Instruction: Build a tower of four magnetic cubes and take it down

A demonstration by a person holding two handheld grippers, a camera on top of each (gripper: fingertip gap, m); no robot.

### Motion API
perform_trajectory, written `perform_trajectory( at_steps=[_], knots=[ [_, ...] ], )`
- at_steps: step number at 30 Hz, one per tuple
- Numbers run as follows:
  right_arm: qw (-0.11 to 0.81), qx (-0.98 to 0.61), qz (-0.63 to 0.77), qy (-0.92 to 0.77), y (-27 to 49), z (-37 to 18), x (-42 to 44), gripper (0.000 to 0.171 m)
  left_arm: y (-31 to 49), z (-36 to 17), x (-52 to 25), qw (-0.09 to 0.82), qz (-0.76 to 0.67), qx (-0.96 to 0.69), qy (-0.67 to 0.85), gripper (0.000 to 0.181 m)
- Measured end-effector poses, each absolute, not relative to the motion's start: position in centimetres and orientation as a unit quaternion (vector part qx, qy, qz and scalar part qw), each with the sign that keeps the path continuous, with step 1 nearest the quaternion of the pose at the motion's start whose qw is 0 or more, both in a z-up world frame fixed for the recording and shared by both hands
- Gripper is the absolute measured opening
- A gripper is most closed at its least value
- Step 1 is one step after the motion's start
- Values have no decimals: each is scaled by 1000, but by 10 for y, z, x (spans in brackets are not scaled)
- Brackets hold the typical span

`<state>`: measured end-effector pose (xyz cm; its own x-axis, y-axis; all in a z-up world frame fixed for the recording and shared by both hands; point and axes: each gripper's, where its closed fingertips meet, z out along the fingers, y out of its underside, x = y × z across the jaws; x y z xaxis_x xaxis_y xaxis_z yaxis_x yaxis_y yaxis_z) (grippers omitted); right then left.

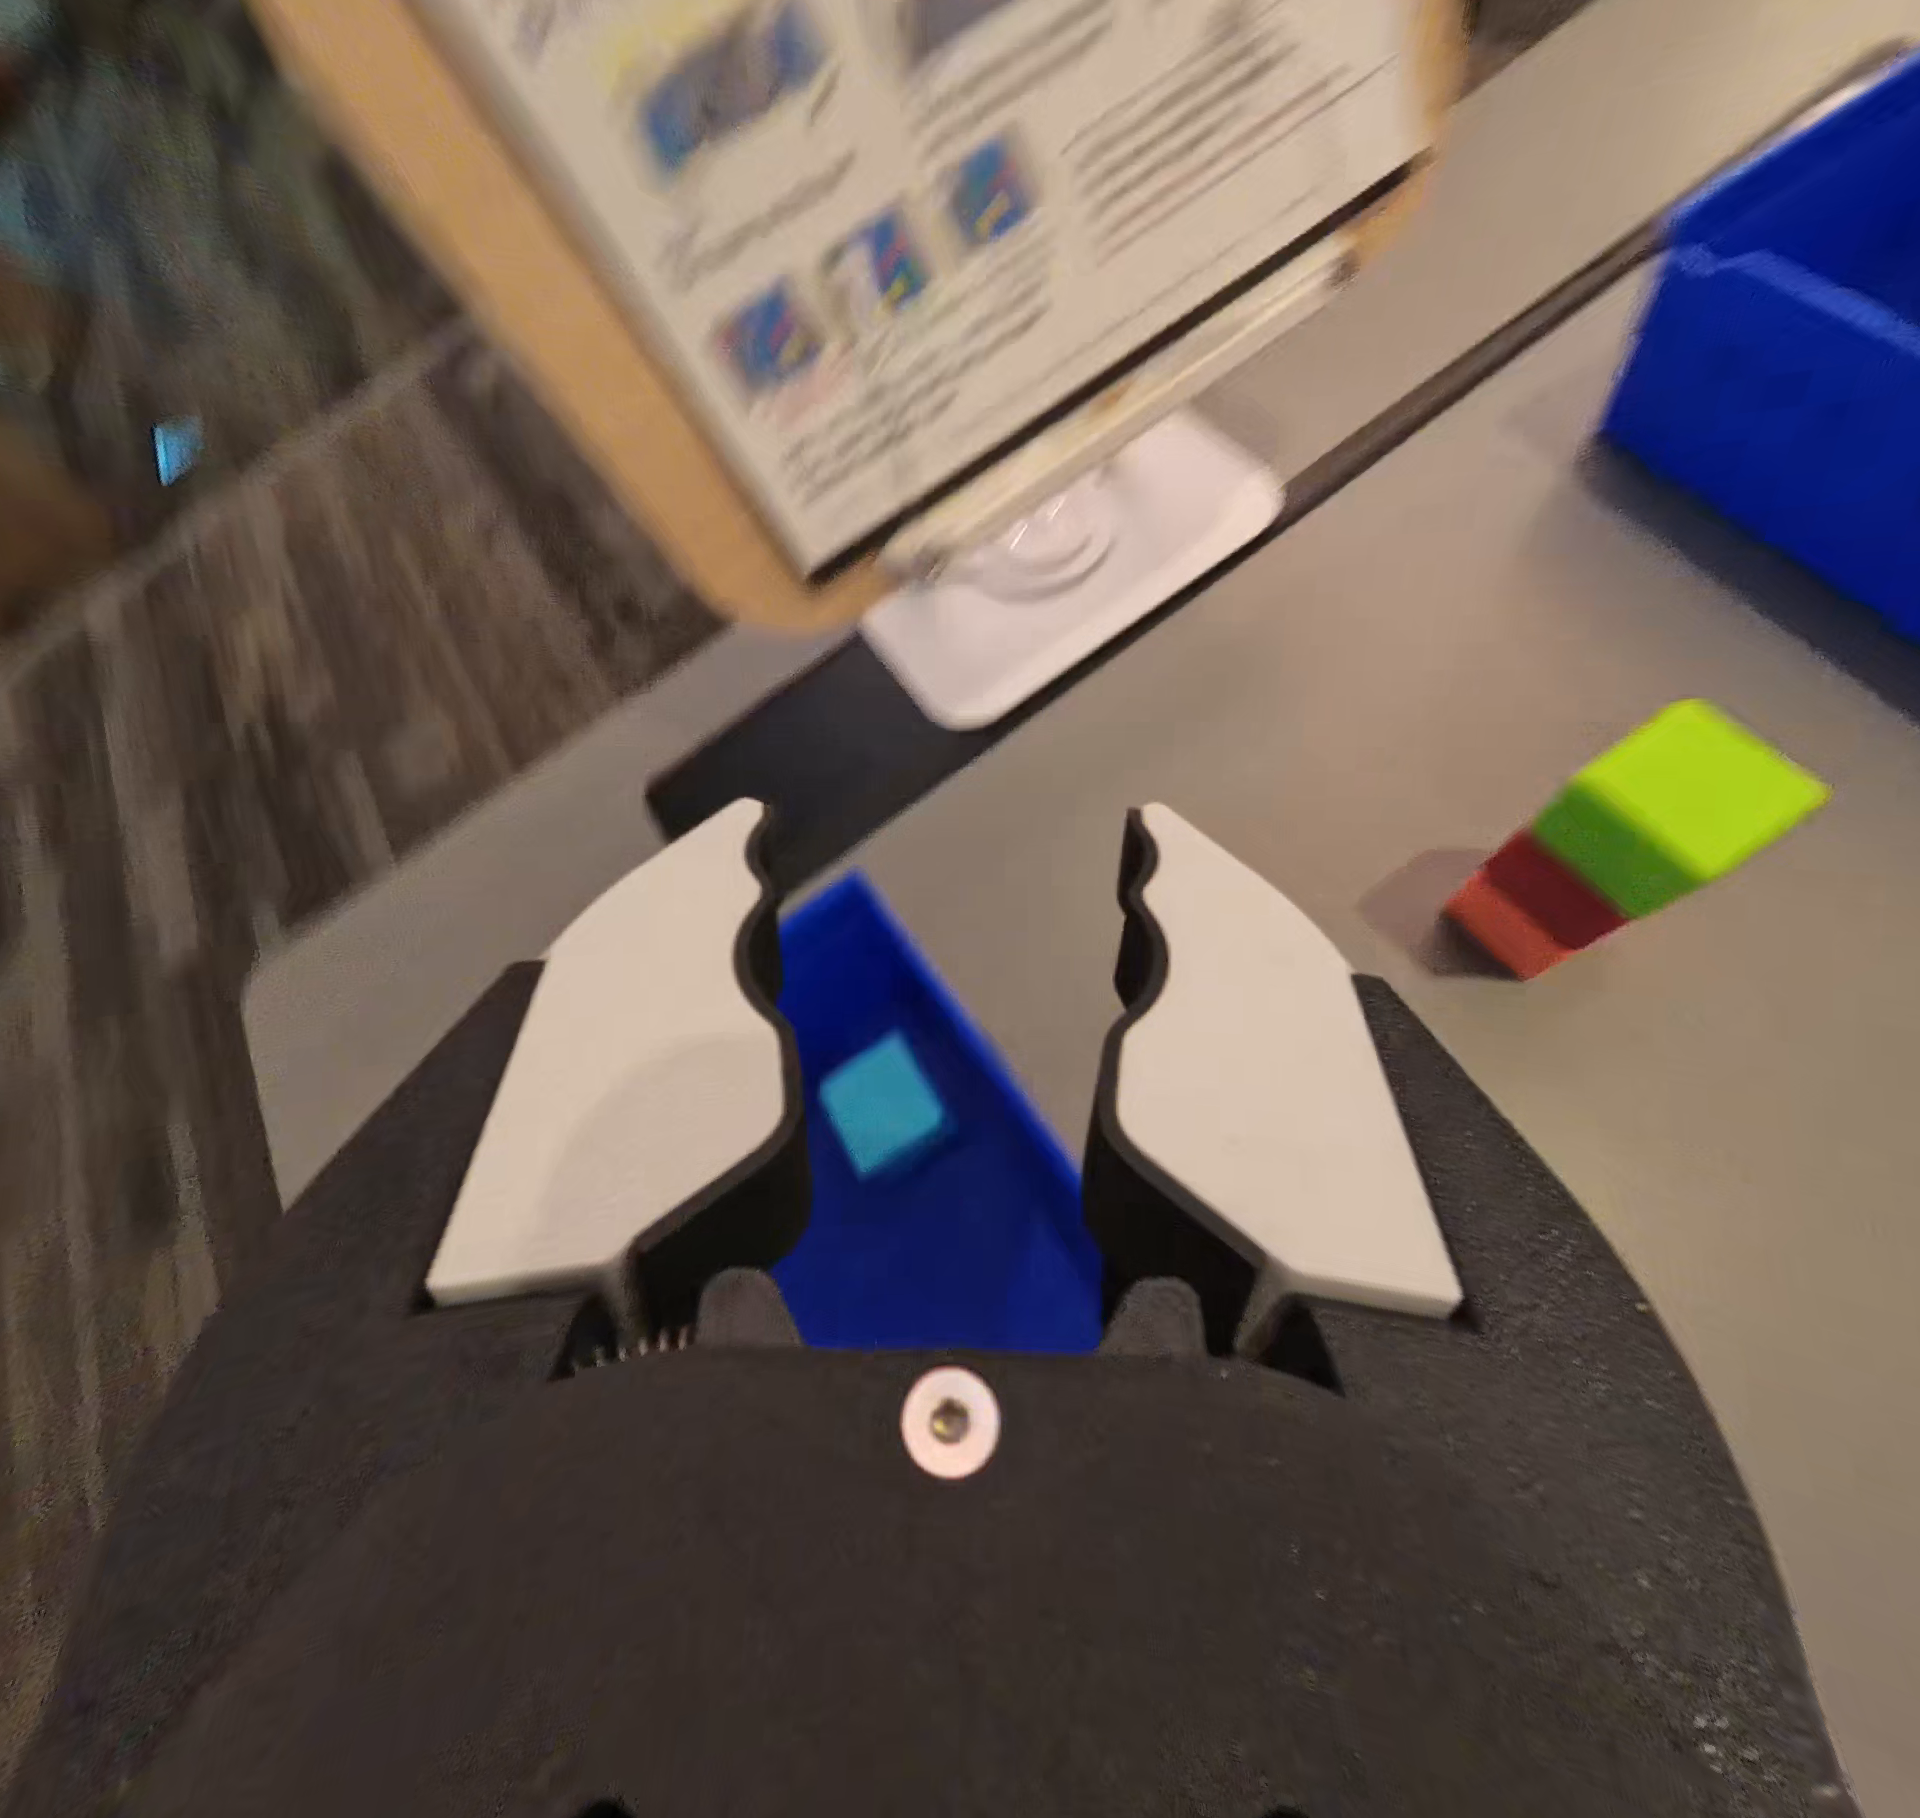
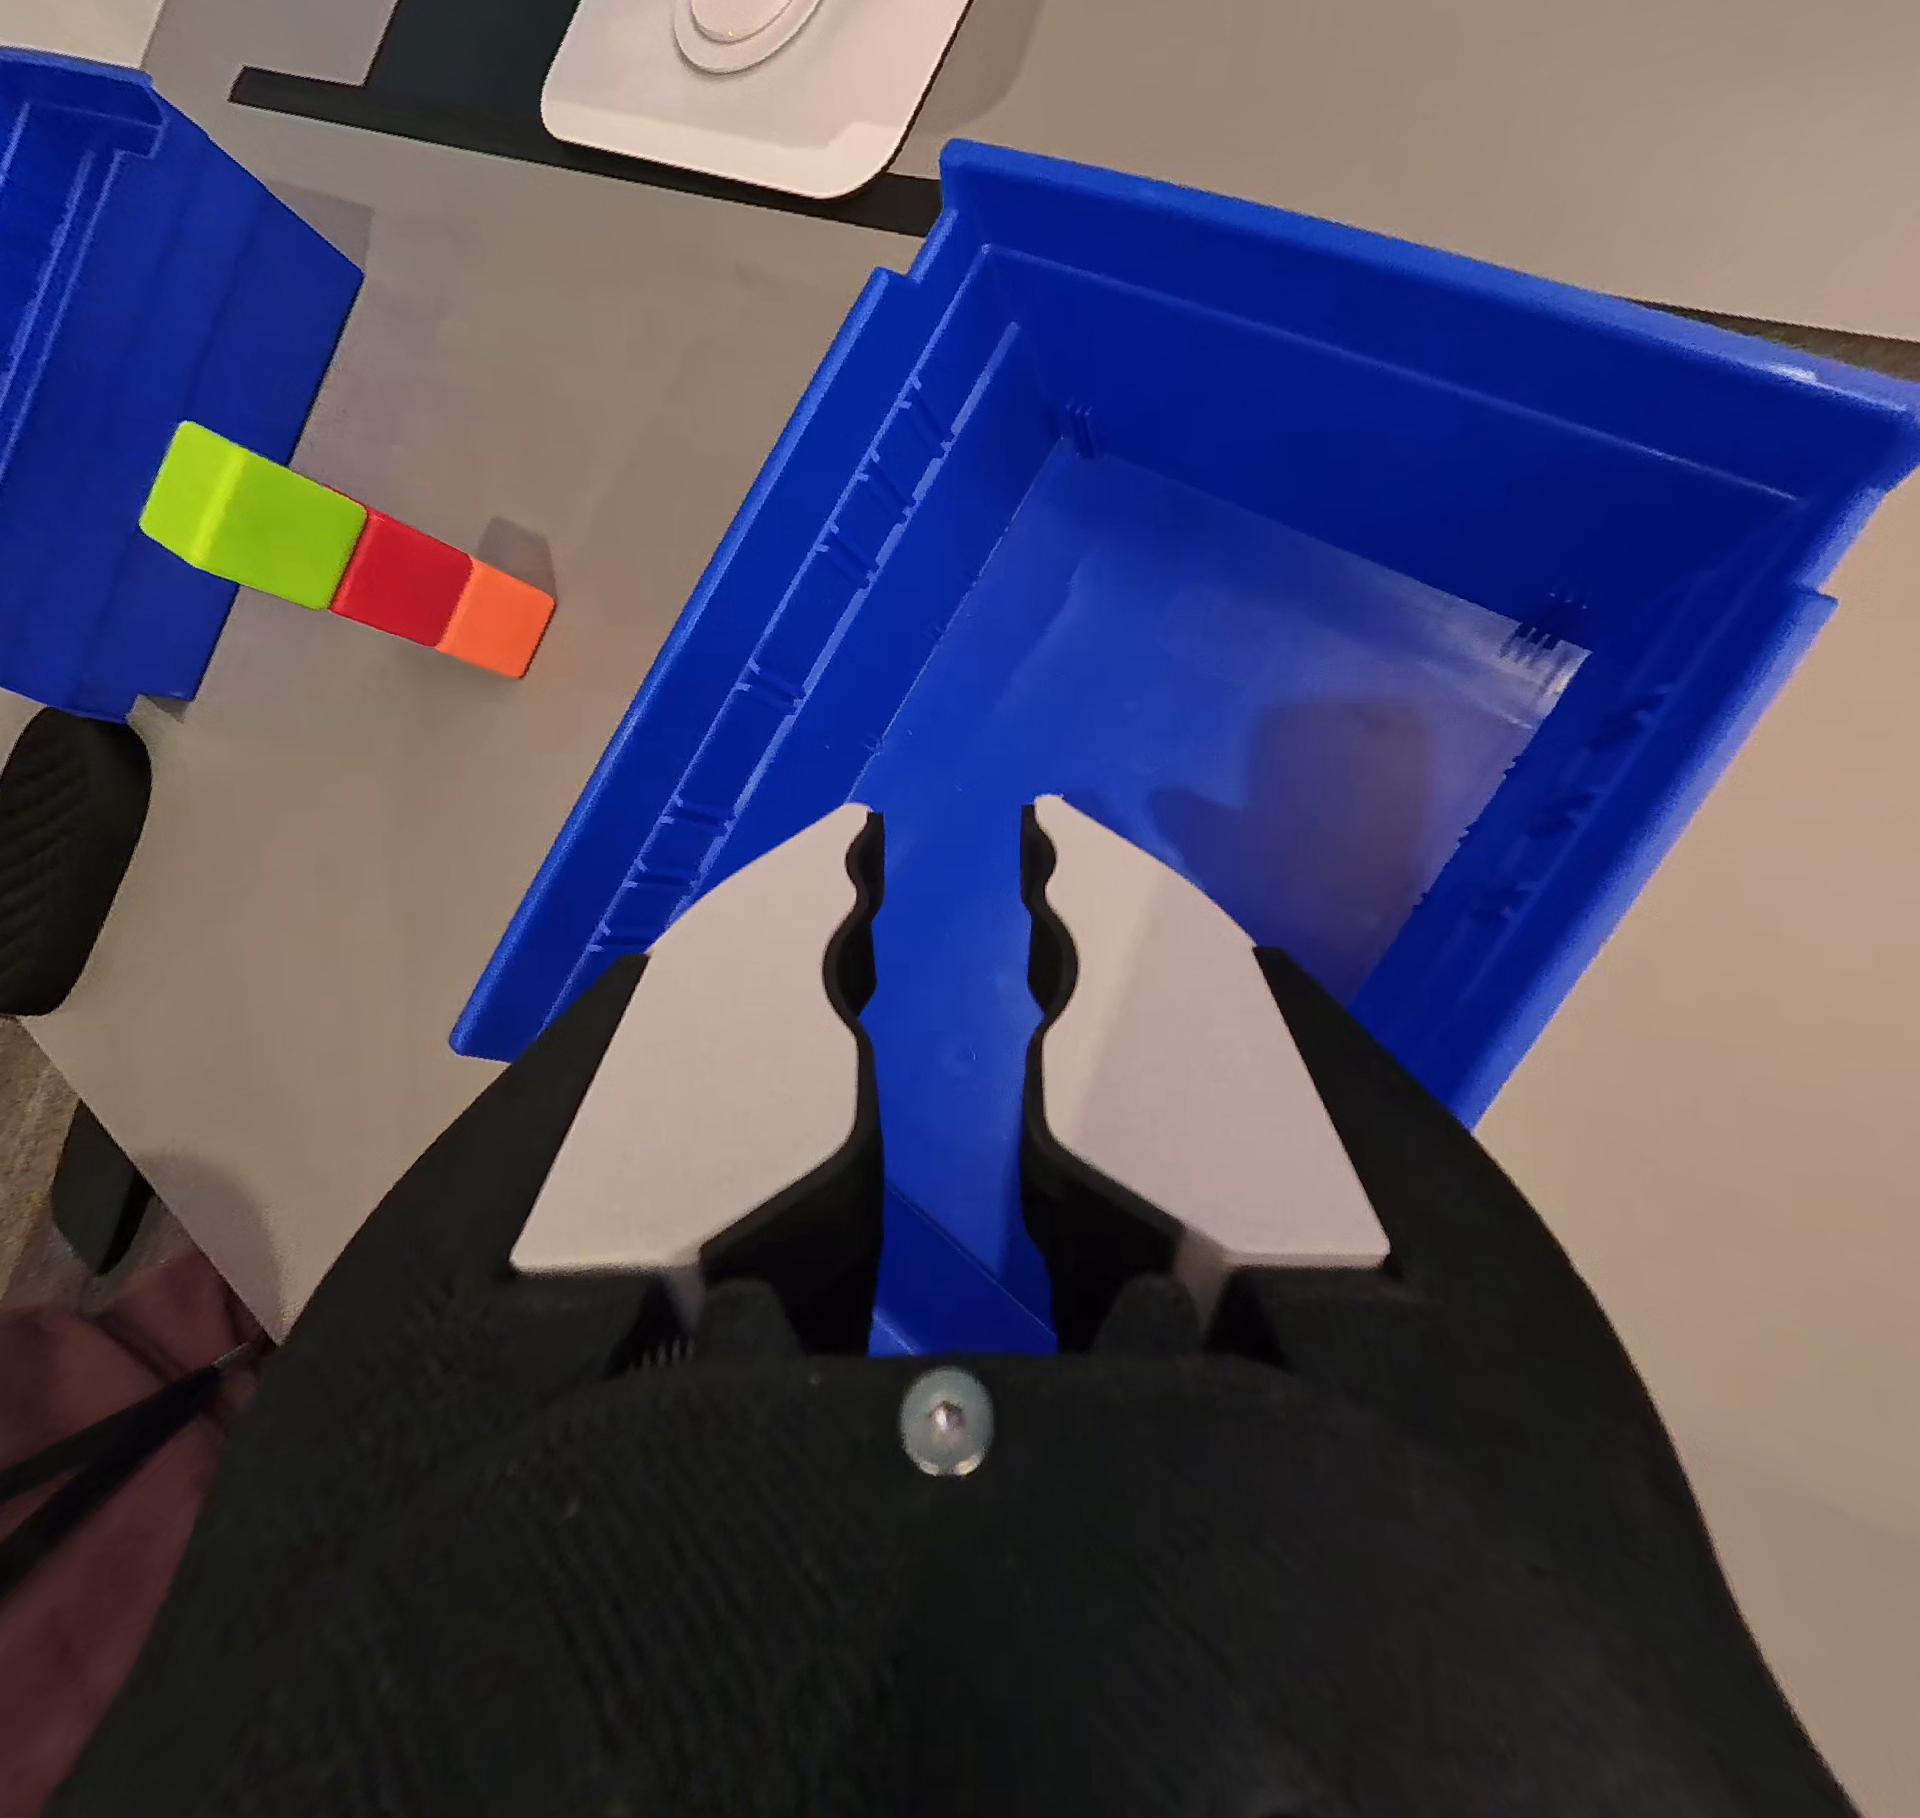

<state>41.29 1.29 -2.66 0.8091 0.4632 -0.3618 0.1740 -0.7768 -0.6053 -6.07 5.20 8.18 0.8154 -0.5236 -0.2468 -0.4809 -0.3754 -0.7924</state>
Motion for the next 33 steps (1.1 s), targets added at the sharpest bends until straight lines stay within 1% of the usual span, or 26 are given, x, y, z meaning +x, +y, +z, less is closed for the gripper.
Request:
perform_trajectory(
  at_steps=[3, 4, 5, 8, 12, 15, 19, 21, 25, 27, 29, 33],
  knots=[
    [277, -910, 253, -174, 12, -29, 411, 27, 58, 34, -129, 398, 25, -893, 210, 57],
    [274, -913, 250, -171, 12, -32, 413, 27, 57, 18, -149, 373, 58, -909, 180, 48],
    [271, -915, 248, -167, 13, -34, 414, 27, 56, 6, -166, 357, 85, -919, 142, 50],
    [264, -919, 245, -158, 13, -39, 418, 27, 51, -35, -163, 299, 38, -947, 114, 53],
    [258, -923, 242, -150, 12, -43, 421, 27, 57, -66, -157, 258, -5, -962, 87, 59],
    [250, -926, 236, -156, 10, -46, 419, 27, 62, -83, -151, 225, -28, -972, 67, 66],
    [245, -926, 234, -168, 9, -46, 414, 27, 67, -103, -158, 186, 5, -980, 64, 71],
    [243, -926, 233, -172, 9, -45, 412, 27, 69, -110, -162, 175, 24, -982, 63, 71],
    [240, -926, 231, -177, 8, -46, 411, 27, 68, -127, -155, 144, 16, -987, 66, 70],
    [235, -929, 228, -173, 6, -47, 413, 27, 69, -133, -158, 135, 34, -988, 73, 67],
    [237, -930, 228, -168, 5, -46, 417, 27, 71, -136, -157, 136, 39, -987, 78, 57],
    [253, -923, 243, -158, 5, -40, 422, 26, 69, -142, -159, 113, 50, -987, 102, 51]
  ],
)
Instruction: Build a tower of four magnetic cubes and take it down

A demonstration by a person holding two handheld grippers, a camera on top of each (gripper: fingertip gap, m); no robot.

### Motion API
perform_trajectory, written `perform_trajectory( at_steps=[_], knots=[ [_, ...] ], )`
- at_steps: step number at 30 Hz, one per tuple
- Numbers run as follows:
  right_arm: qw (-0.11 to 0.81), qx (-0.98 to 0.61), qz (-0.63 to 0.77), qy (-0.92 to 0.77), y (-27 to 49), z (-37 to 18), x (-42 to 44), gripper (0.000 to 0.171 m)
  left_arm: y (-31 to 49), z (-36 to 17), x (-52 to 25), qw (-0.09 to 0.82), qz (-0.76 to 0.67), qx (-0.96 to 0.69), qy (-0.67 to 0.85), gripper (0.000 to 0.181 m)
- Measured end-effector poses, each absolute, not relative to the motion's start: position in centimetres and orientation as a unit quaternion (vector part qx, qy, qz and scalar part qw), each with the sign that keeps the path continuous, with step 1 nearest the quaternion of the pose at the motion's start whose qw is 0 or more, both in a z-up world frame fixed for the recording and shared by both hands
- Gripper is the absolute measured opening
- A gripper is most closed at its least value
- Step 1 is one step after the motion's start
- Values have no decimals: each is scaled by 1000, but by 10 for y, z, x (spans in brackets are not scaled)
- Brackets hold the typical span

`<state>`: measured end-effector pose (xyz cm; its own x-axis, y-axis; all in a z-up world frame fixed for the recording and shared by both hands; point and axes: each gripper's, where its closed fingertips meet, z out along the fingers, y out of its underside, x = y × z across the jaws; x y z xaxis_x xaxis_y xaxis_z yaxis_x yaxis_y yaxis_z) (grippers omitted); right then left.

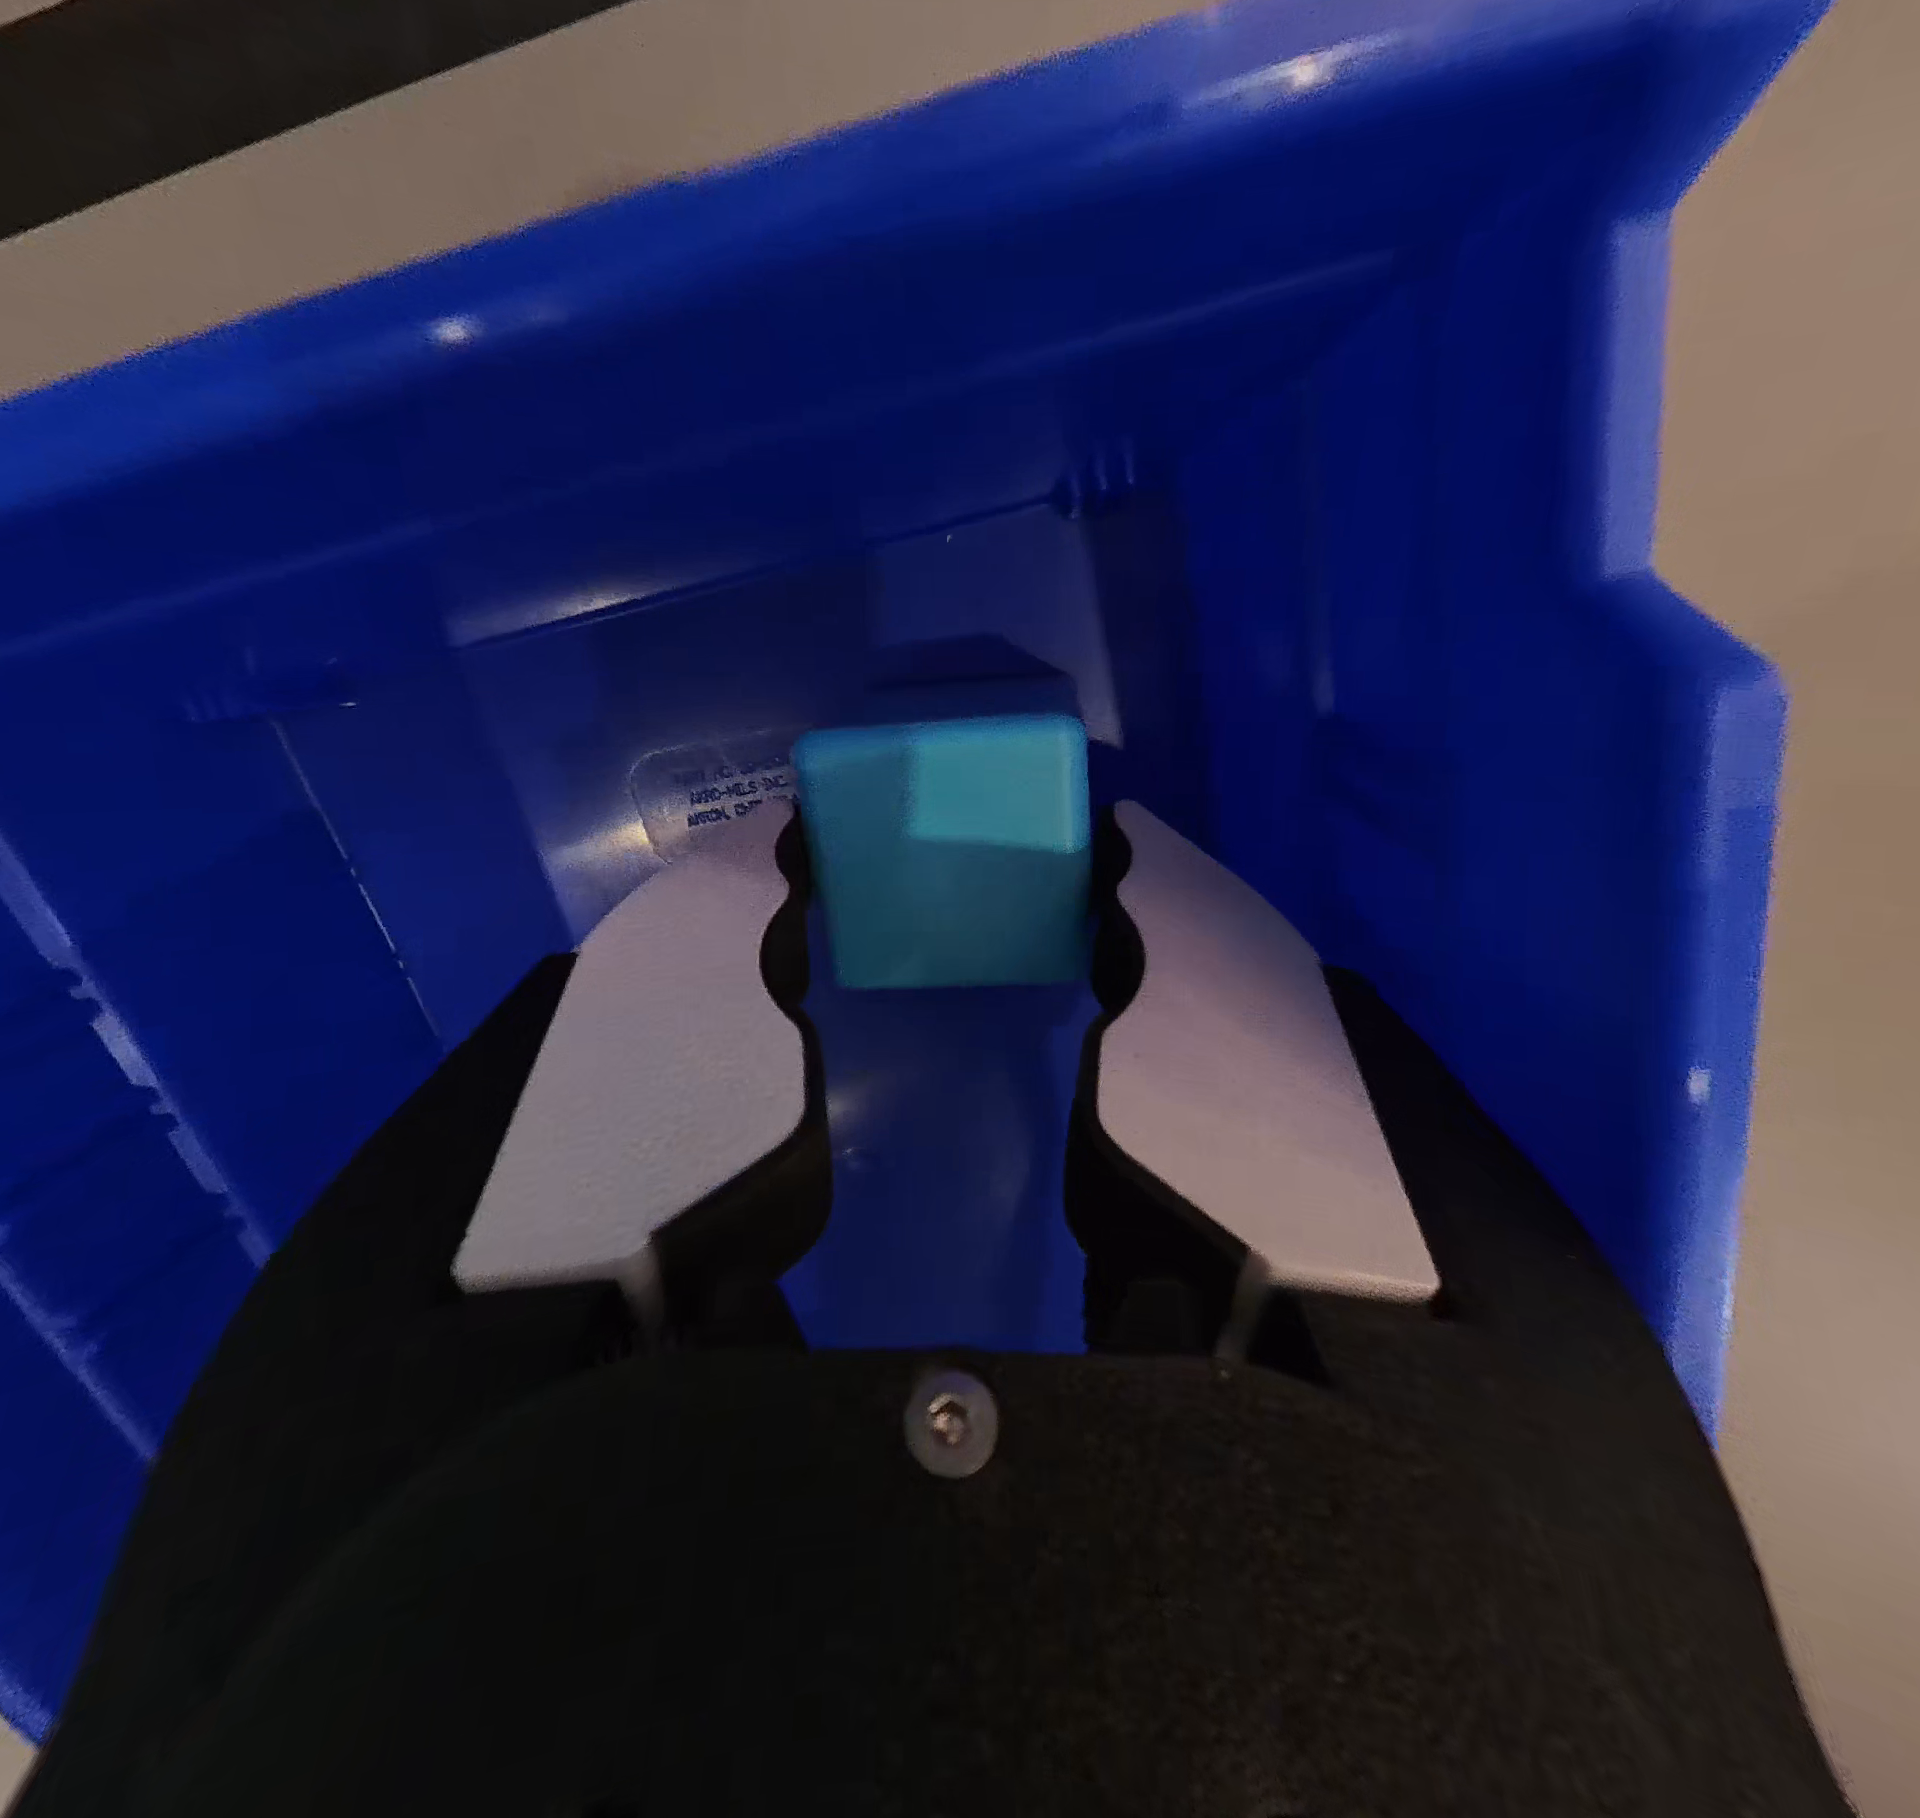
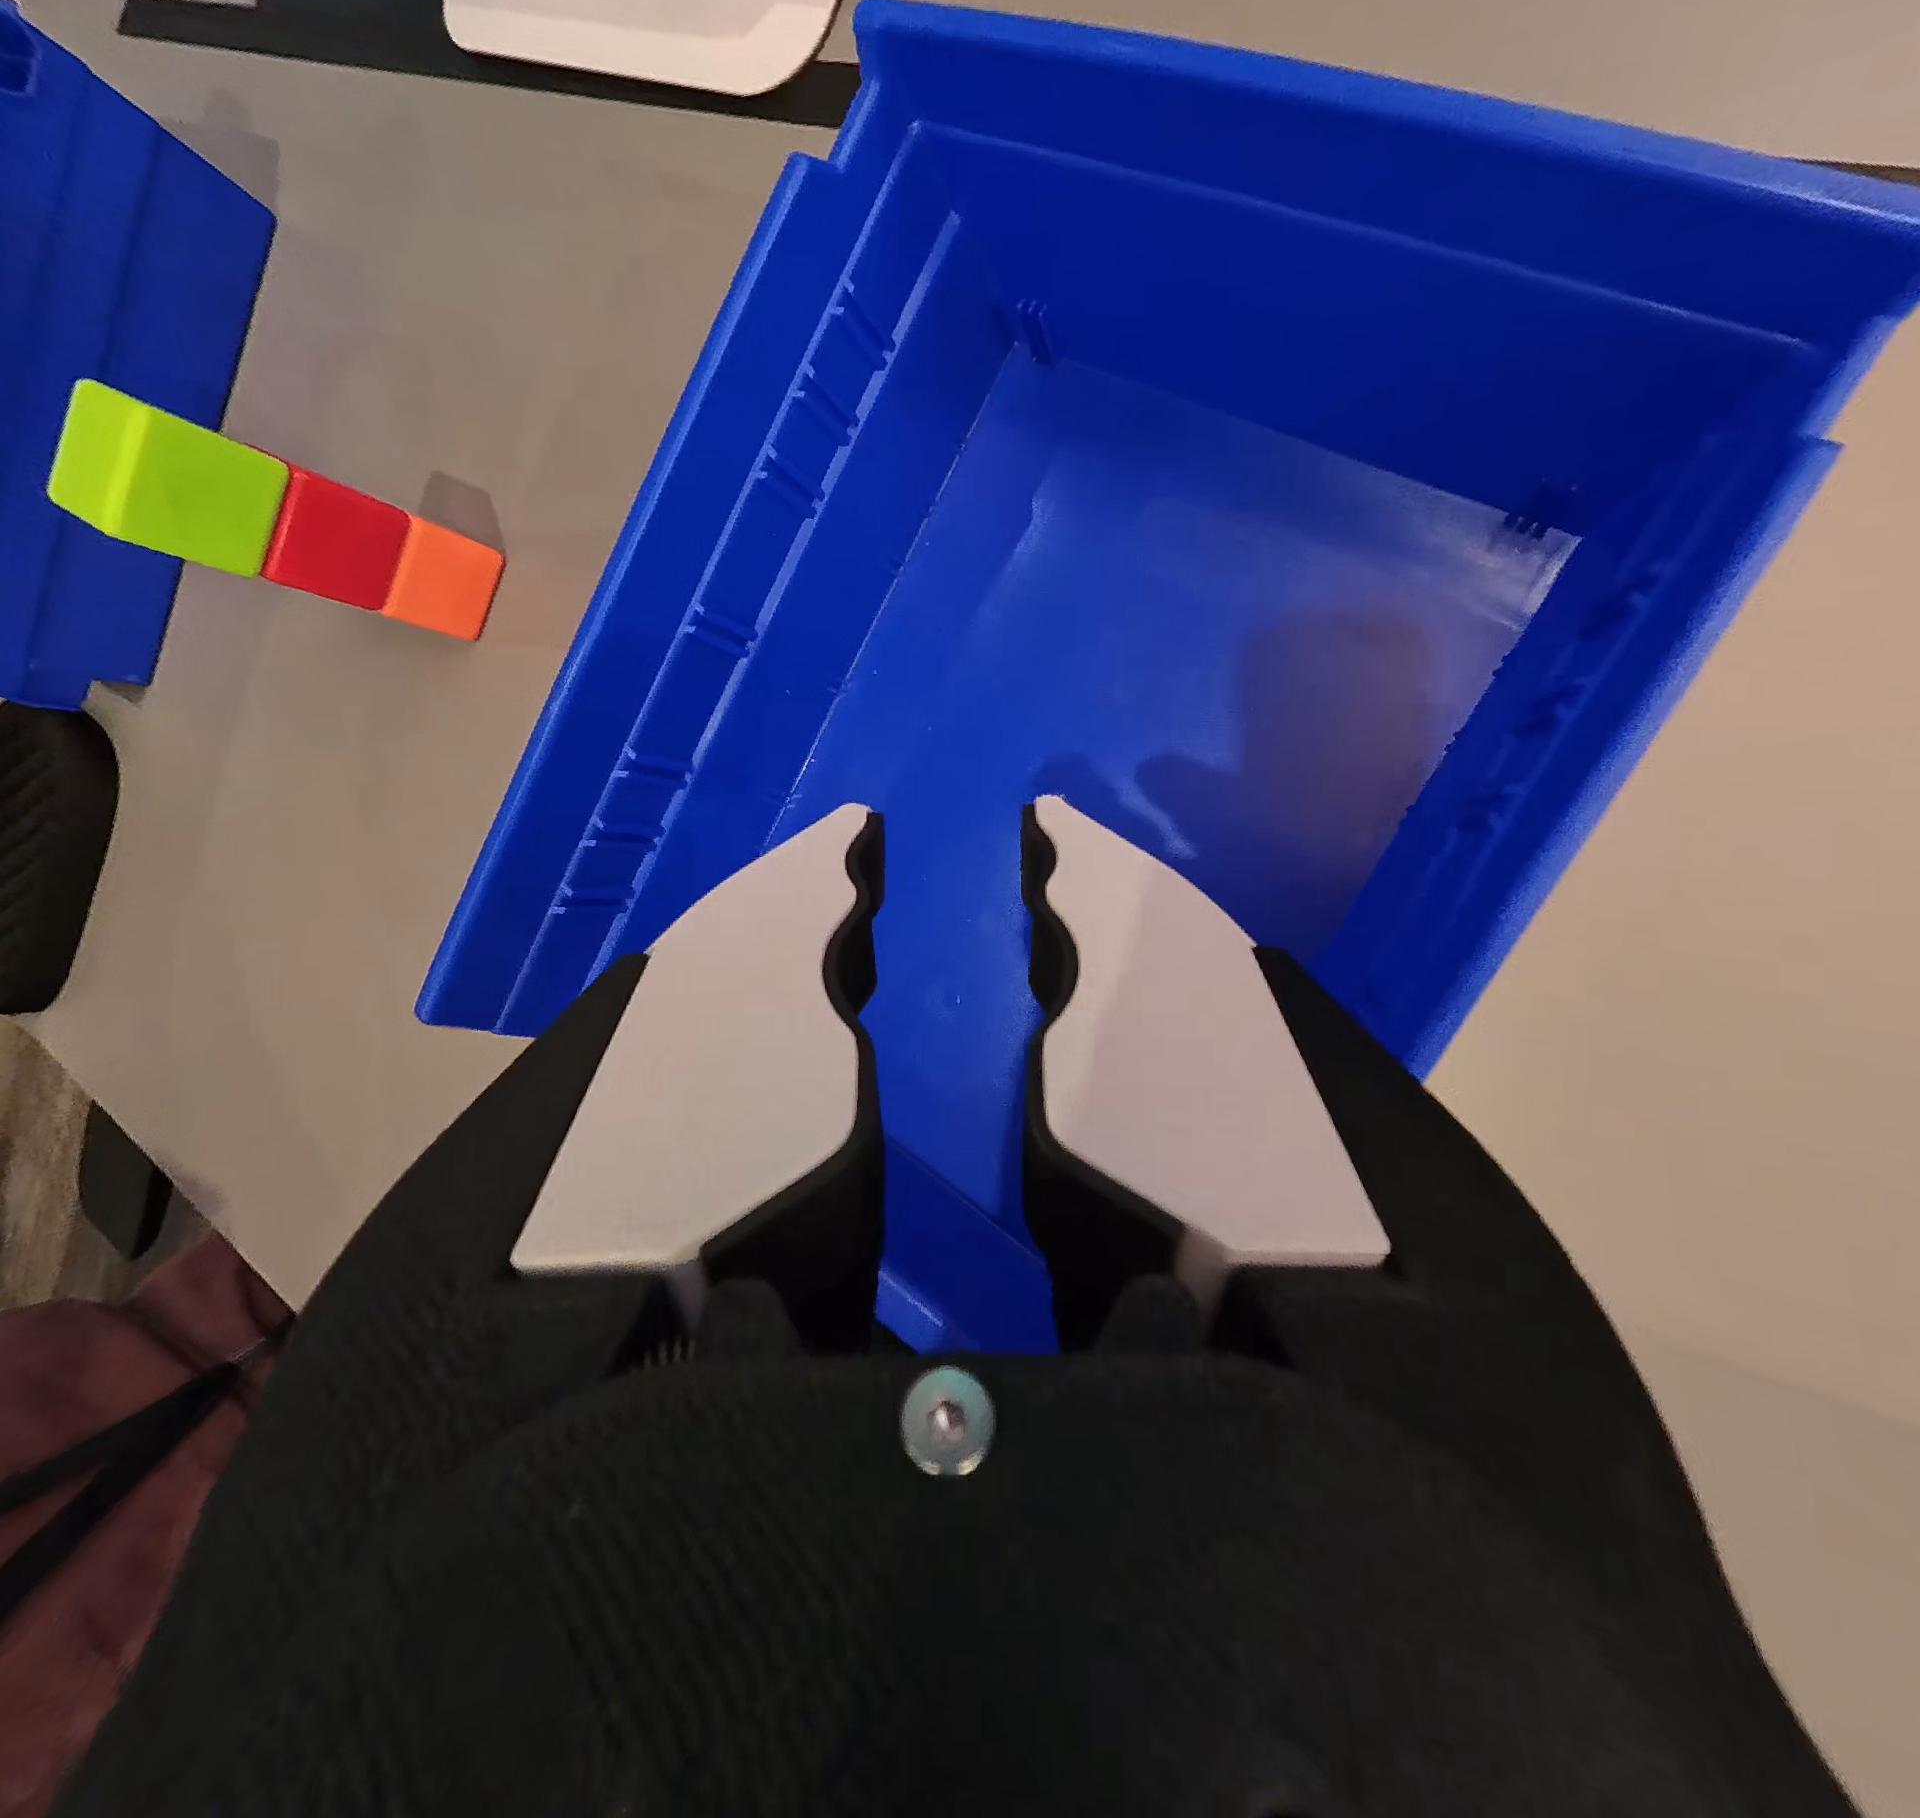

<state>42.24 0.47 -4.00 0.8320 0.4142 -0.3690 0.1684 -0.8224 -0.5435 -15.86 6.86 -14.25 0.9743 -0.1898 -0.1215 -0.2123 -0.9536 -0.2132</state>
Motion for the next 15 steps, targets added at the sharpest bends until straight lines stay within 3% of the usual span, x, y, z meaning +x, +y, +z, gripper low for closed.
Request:
perform_trajectory(
  at_steps=[7, 12, 15],
  knots=[
    [257, -921, 255, -146, 2, -40, 431, 26, 62, -116, -177, 121, 75, -980, 140, 51],
    [265, -918, 257, -144, 2, -36, 433, 26, 58, -54, -178, 181, 95, -964, 168, 51],
    [266, -918, 256, -145, 1, -35, 433, 26, 53, -2, -141, 237, 65, -942, 228, 51]
  ],
)
